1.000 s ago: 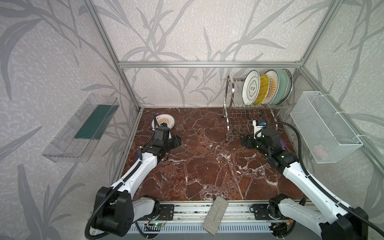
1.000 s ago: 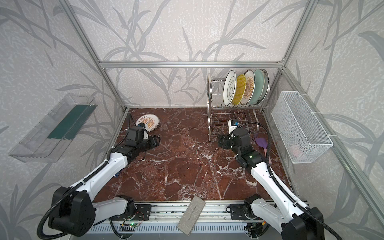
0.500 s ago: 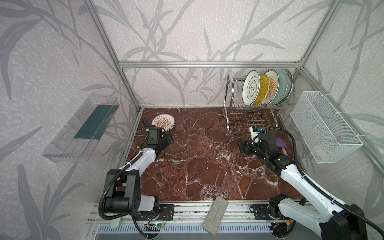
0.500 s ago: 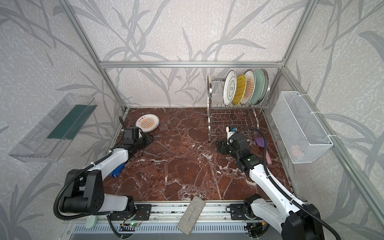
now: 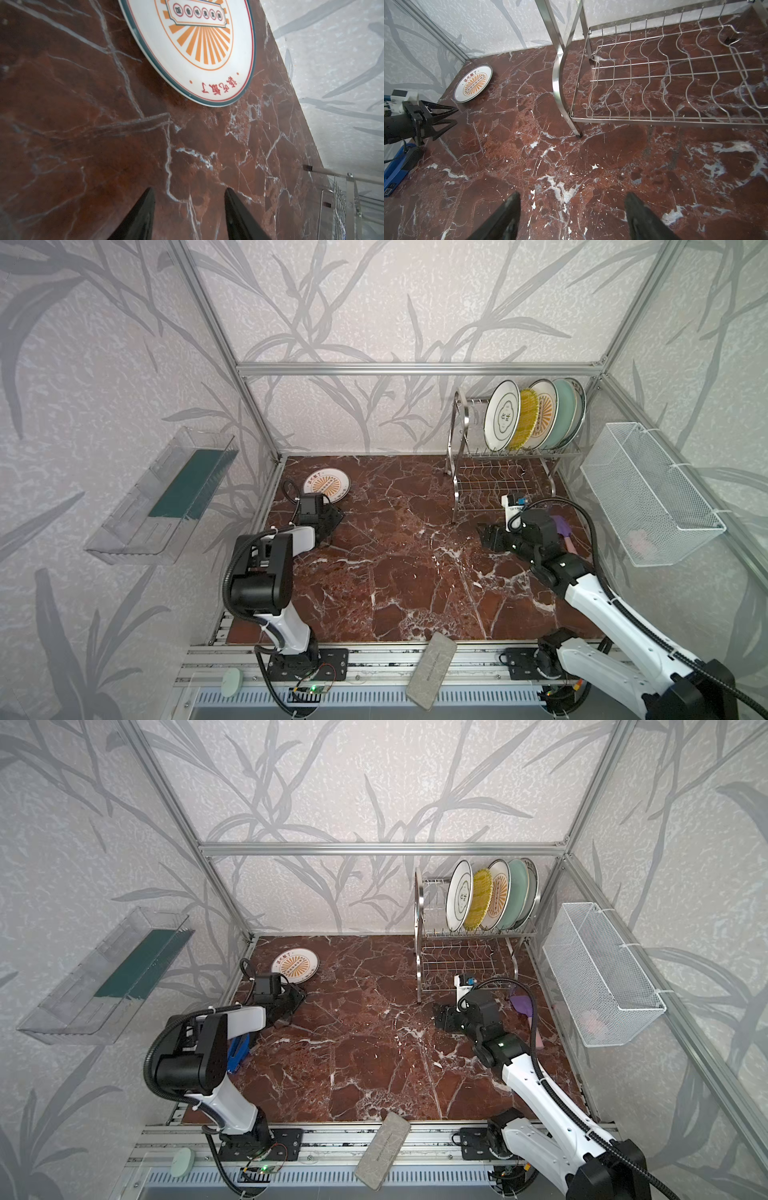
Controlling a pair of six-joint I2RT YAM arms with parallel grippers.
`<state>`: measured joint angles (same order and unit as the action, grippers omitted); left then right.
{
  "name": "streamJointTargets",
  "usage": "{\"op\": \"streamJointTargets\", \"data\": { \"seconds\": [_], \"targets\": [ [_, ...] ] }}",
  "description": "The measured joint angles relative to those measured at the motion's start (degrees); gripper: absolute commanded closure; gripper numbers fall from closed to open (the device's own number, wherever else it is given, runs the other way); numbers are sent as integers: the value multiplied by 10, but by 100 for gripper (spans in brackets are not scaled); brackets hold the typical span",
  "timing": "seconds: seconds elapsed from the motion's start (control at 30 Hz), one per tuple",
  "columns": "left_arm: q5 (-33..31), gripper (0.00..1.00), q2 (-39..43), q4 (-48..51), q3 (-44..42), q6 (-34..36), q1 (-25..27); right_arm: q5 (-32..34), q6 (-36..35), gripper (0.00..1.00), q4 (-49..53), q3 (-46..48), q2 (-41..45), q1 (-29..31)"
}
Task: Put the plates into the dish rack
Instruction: 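Lower the left gripper onto the near rim of the sunburst plate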
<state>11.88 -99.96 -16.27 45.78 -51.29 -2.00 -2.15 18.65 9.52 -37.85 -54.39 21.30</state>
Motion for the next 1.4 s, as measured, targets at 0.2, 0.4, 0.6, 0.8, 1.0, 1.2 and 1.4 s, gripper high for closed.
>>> {"op": "streamJointTargets", "data": {
  "seconds": [0.2, 0.4, 0.6, 0.8, 1.0, 1.2, 1.4],
  "targets": [
    [1, 47, -52, -77, 12, -41, -3, 14, -14, 22, 15, 3, 7, 0],
    [-4, 47, -79, -129, 19, -75, -3, 21, -23, 22, 15, 5, 1, 0],
    [-16, 51, -103, -178, 20, -113, -7, 21, -26, 22, 14, 9, -7, 0],
    [-17, 55, -133, -199, 46, -137, -12, 22, -28, 22, 13, 11, -8, -2],
    [-19, 62, -149, -207, 60, -155, -19, 26, -29, 22, 13, 11, -8, -2],
    [-28, 69, -167, -223, 68, -183, -19, 28, -30, 22, 12, 12, -8, -2],
    [-35, 73, -181, -247, 70, -204, -19, 31, -31, 22, 12, 14, -7, -3]
  ]
}}
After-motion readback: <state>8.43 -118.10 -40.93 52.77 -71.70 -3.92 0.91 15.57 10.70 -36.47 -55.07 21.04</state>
